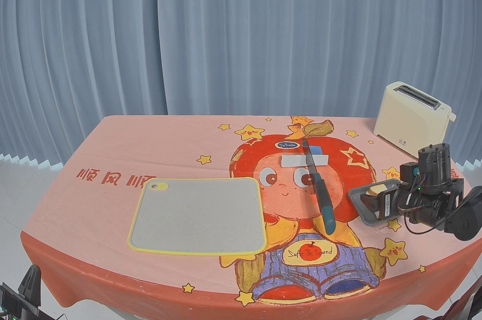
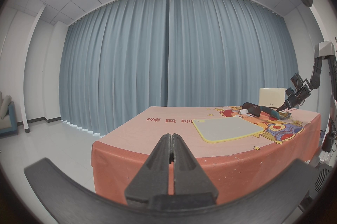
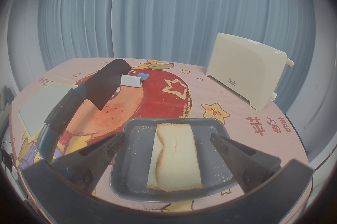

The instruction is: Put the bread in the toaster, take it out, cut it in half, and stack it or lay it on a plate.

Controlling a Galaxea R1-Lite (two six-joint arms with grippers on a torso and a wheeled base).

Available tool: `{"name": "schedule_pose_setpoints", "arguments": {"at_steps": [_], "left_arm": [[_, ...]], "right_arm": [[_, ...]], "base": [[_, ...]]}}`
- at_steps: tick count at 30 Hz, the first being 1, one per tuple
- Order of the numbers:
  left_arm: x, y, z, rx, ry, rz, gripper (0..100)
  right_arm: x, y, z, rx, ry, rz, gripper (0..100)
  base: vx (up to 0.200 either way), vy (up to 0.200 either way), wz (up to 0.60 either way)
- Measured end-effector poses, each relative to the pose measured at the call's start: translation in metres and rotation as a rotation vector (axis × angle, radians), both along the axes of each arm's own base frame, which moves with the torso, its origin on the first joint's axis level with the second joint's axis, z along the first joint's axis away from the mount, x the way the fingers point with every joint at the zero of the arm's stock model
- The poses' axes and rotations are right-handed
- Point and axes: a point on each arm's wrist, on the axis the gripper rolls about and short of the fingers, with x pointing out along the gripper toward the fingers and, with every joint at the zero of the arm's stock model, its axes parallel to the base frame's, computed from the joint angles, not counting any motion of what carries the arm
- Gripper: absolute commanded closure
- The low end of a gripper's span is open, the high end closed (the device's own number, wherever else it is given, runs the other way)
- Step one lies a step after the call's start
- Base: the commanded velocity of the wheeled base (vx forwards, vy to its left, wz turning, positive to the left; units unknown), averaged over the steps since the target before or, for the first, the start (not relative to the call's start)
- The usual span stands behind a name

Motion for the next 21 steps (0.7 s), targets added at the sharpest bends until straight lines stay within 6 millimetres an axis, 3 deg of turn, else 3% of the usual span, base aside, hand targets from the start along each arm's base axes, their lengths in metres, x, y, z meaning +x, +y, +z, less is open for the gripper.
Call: {"name": "schedule_pose_setpoints", "arguments": {"at_steps": [21], "left_arm": [[0.000, 0.000, 0.000, -0.001, 0.000, -0.001, 100]], "right_arm": [[-0.005, -0.002, 0.017, 0.030, -0.065, -0.002, 0]], "base": [[0.000, 0.000, 0.00]]}}
